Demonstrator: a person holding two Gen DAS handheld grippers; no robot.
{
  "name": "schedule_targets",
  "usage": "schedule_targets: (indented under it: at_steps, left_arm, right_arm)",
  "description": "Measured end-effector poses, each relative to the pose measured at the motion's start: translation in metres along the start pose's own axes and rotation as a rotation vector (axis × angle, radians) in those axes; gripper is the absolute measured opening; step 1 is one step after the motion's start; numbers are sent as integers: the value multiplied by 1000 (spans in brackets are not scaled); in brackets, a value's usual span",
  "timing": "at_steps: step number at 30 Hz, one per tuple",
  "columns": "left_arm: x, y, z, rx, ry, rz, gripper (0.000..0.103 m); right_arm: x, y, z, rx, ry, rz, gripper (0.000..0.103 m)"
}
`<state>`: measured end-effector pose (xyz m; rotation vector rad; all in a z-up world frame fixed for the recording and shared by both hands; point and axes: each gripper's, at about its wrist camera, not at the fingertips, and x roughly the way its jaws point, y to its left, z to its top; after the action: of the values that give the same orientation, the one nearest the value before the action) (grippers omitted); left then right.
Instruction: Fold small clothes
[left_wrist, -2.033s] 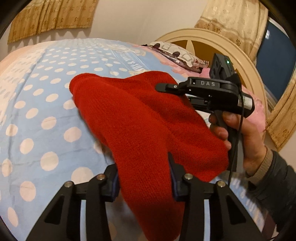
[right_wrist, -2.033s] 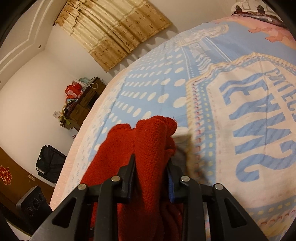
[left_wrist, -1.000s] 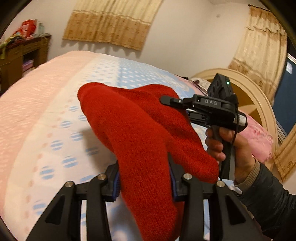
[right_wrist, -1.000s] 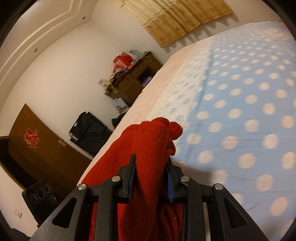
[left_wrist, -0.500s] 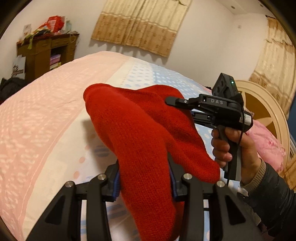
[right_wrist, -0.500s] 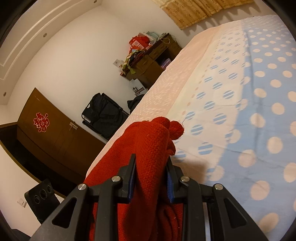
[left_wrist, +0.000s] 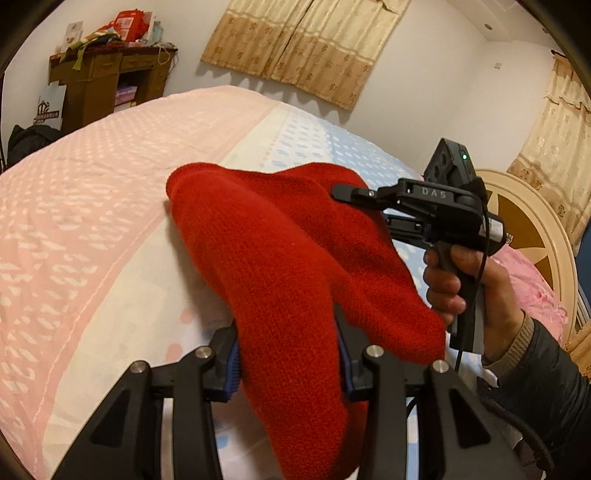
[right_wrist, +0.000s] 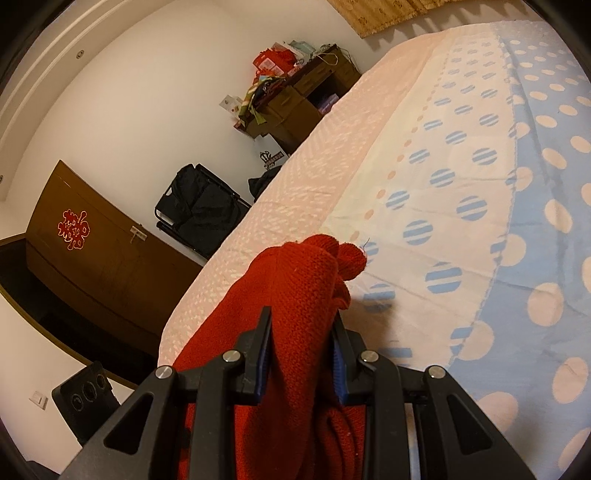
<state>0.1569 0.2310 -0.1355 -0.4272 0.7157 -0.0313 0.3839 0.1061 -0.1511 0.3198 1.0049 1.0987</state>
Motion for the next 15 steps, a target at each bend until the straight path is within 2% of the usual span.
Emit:
schedule_targets:
  at_steps: [15]
  left_arm:
    - [-14, 4, -15, -15, 0, 5, 42]
  right_arm:
    - [14, 3, 4, -1, 16, -5, 29]
